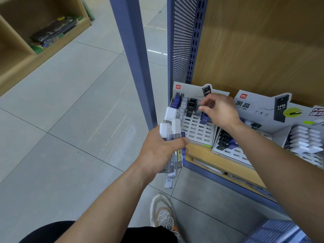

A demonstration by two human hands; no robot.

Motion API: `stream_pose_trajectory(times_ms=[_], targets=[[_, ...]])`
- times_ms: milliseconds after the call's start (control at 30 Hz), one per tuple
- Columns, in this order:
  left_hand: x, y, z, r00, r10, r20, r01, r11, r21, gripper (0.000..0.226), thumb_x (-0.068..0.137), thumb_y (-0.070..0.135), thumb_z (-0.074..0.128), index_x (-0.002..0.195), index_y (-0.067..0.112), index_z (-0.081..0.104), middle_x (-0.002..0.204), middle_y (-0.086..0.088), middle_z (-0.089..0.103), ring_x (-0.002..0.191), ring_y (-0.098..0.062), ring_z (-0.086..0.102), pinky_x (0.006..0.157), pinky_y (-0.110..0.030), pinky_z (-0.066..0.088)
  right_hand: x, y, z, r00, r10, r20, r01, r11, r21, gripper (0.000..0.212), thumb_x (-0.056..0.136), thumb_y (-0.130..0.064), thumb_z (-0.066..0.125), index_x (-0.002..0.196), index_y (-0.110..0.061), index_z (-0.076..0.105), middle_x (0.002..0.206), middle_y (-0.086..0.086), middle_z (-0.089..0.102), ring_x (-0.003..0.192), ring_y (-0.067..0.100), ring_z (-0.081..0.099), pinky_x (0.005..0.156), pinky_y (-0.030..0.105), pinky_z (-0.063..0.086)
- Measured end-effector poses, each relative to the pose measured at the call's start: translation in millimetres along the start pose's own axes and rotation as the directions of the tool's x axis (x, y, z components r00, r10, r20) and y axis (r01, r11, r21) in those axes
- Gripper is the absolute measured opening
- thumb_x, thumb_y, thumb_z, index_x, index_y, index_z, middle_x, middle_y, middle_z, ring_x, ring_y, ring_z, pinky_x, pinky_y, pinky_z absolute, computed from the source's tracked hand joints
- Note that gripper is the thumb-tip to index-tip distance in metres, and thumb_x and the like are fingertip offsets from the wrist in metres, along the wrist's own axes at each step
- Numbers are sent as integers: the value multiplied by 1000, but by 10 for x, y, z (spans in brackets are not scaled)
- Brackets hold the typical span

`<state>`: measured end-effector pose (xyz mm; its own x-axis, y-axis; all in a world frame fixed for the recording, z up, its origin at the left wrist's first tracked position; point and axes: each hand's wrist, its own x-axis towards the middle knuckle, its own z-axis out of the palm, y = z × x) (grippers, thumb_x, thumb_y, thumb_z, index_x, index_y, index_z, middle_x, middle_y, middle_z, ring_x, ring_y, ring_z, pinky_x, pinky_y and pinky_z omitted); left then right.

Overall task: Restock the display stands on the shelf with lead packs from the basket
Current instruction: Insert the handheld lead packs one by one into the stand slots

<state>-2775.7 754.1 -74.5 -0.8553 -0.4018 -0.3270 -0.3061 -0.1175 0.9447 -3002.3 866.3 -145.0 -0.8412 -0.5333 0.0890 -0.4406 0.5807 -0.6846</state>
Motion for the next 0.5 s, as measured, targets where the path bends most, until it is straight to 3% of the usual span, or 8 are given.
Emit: stream_pose_trajectory(times_ms=[167,267,367,500], targets=[[24,-4,-4,1000,-3,-2,3,1000,2,19,89,18,76,101,31,68,92,10,78,86,-7,74,67,-12,55,2,-3,32,1000,-11,13,12,998,-66,9,84,-18,79,85,-21,70,75,-15,63,69,-3,57,61,1,37],[30,-19,-9,1000,-4,-1,4,1000,16,20,89,20,76,101,33,67,94,11,78,88,-8,74,71,-14,57,63,19,53,1000,-12,-4,11,994,-108,4,88,-23,74,91,-21,73,84,-9,68,72,4,58,67,19,46],[32,-28,-8,1000,-7,-4,7,1000,15,23,89,20,76,104,33,67,96,11,77,90,-9,74,73,-18,58,113,70,119,996,-83,-18,77,973,-216,9,92,-25,69,95,-19,74,96,-2,63,89,16,56,76,32,46],[38,-17,-3,1000,-15,-6,15,1000,7,21,89,19,76,101,33,66,92,14,77,86,-4,73,65,-11,54,107,82,196,991,-129,-22,118,951,-287,17,96,-21,62,105,-15,75,104,7,63,102,27,55,80,33,44]])
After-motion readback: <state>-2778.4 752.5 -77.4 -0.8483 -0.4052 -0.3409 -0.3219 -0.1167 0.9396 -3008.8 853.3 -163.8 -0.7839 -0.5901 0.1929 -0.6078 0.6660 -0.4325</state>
